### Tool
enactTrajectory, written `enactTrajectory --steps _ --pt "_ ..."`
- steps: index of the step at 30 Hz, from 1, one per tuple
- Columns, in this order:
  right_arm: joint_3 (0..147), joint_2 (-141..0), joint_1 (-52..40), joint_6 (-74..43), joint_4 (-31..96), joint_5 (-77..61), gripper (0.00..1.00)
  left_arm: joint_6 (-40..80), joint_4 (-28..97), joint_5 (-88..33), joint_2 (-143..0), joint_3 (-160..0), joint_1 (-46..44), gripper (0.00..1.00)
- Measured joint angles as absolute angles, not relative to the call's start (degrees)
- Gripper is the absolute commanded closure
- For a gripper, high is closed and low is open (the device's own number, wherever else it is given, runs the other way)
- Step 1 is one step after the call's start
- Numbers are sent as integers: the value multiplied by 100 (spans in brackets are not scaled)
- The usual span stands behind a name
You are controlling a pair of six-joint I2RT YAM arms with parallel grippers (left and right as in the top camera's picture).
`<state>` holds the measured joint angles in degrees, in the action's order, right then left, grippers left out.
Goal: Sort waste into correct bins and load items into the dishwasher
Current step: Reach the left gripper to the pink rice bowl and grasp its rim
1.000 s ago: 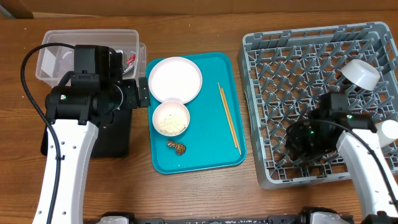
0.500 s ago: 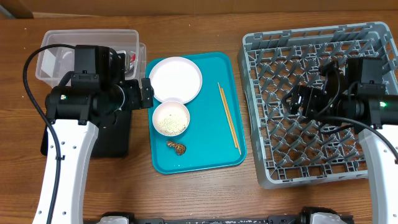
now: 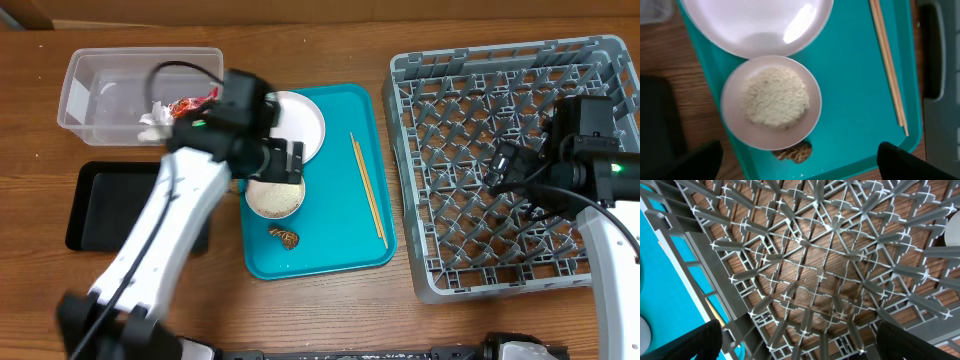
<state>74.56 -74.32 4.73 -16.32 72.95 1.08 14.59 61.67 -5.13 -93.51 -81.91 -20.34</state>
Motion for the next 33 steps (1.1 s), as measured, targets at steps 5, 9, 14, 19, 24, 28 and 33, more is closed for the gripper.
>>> enactTrajectory --steps 5,9,14,19,24,28,33 --pt "7456 -7432 473 -1649 7293 106 0 1575 6104 -440 -10189 -8191 -2506 6" --pt "7456 -7432 473 -1651 7299 102 0 1623 5961 -388 -10680 -8191 -2696 13" --pt "7456 -7432 473 -1651 7303 104 0 1645 5682 -329 -11074 -8191 -2823 26" --pt "7456 -7432 473 -1651 7301 104 0 1680 5566 -309 -11386 -8191 -2871 46" --pt "7456 -7432 473 -1651 7301 104 0 1660 5566 -272 -11633 -8191 -2880 61" --pt "7456 -7432 473 -1649 7306 104 0 1664 5548 -270 -11638 -8191 -2880 74" --pt "7456 -7432 473 -1651 7306 102 0 1662 5553 -270 -11638 -8191 -2880 94"
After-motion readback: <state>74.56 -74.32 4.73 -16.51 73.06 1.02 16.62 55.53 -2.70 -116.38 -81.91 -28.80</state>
